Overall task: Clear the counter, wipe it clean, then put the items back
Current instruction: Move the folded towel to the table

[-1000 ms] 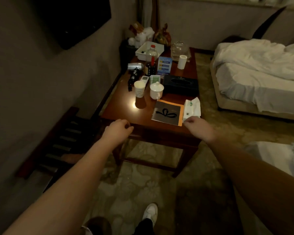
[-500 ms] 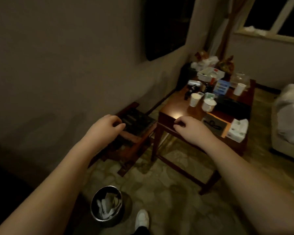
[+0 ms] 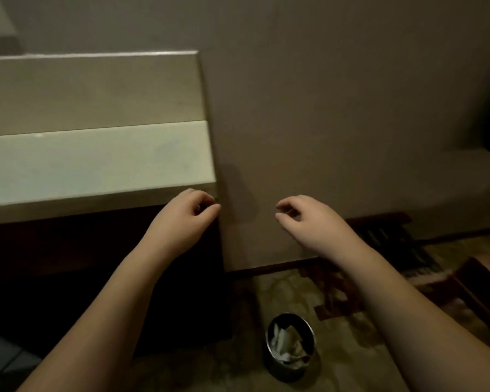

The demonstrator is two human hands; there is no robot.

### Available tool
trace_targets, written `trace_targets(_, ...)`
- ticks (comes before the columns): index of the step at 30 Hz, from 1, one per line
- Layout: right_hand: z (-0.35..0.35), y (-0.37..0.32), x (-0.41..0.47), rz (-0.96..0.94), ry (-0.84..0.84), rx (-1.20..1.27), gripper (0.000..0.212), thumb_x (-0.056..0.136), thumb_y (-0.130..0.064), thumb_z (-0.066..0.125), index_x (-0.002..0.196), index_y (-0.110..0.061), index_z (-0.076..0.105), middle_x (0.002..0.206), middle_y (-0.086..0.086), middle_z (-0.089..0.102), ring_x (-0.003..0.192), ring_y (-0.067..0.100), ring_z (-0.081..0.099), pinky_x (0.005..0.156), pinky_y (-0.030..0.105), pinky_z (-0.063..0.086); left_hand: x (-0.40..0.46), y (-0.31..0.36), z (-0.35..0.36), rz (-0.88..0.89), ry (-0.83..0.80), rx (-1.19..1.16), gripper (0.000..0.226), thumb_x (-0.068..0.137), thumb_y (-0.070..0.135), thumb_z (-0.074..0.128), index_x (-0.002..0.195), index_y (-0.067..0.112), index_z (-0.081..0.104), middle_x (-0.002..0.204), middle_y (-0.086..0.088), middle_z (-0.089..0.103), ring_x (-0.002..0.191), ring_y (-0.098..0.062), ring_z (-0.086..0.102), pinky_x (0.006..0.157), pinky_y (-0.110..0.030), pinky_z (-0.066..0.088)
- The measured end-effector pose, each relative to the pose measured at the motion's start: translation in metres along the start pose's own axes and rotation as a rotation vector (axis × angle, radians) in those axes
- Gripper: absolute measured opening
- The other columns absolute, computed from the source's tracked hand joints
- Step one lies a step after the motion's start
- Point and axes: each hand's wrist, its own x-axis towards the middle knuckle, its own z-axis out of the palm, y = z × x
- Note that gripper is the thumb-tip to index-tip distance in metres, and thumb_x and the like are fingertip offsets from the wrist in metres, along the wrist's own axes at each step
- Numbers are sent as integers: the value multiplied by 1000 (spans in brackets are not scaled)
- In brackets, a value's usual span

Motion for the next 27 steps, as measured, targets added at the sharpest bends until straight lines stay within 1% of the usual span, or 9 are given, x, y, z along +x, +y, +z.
trace_targets(5, 50, -75, 50, -179, -80, 40, 29, 94, -38, 51, 119, -26, 61, 113, -11, 59, 103, 7, 56, 87, 27, 47, -14, -70, -60, -106, 144, -43, 10, 93, 36, 57, 98, 31, 63, 96, 19, 56, 91, 0, 55, 74, -22, 42)
trace_targets(7, 73, -110, 73, -238, -108, 51, 29, 94, -37, 52, 119, -25, 61, 114, -10, 60, 104, 8, 56, 88, 27, 46, -16, -101, -86, -149, 203, -72, 5, 92, 34, 58, 93, 33, 62, 95, 19, 58, 90, 1, 56, 75, -21, 43)
trace_targets(11, 116, -179, 117, -332, -191, 62, 29, 94, -38, 52, 118, -24, 62, 113, -8, 62, 102, 8, 56, 87, 26, 45, -13, -164, -137, -212, 292, -84, 9, 92, 32, 58, 84, 38, 61, 94, 18, 60, 89, 1, 57, 78, -24, 45)
trace_targets(16, 166, -269, 181, -462, -224, 9, 30, 93, -38, 49, 117, -25, 61, 115, -9, 61, 103, 9, 57, 86, 29, 46, 1, -236, -209, -320, 414, -48, 10, 93, 30, 56, 93, 26, 65, 97, 15, 59, 91, -4, 56, 76, -28, 41)
trace_targets(20, 204, -346, 234, -557, -221, -43, 33, 93, -36, 48, 120, -23, 60, 118, -6, 61, 104, 13, 58, 85, 31, 47, 18, -293, -270, -405, 452, 91, 16, 94, 31, 52, 101, 22, 64, 99, 8, 58, 82, -9, 54, 73, -29, 38)
trace_targets(22, 221, -382, 257, -589, -222, -61, 33, 93, -35, 47, 120, -20, 61, 118, -3, 62, 103, 16, 57, 83, 31, 47, 28, -325, -298, -451, 453, 140, 17, 94, 32, 51, 101, 22, 63, 95, 6, 58, 77, -8, 53, 69, -29, 37)
trace_targets(23, 229, -398, 268, -595, -224, -64, 33, 93, -34, 47, 119, -19, 61, 117, -1, 63, 102, 18, 58, 81, 30, 46, 33, -341, -310, -473, 459, 161, 17, 94, 32, 51, 100, 22, 63, 94, 6, 58, 79, -10, 54, 69, -29, 37)
trace_targets(25, 244, -427, 287, -591, -232, -73, 32, 93, -32, 46, 117, -18, 62, 117, 1, 64, 102, 20, 58, 81, 30, 46, 43, -370, -332, -517, 473, 191, 18, 92, 30, 51, 97, 19, 64, 91, 3, 61, 84, -16, 55, 68, -30, 38)
trace_targets(27, 258, -451, 306, -575, -243, -88, 32, 93, -32, 46, 116, -18, 63, 116, 2, 65, 101, 21, 58, 82, 31, 46, 52, -396, -350, -565, 480, 211, 18, 92, 27, 50, 92, 15, 63, 86, -1, 63, 82, -21, 58, 64, -31, 40)
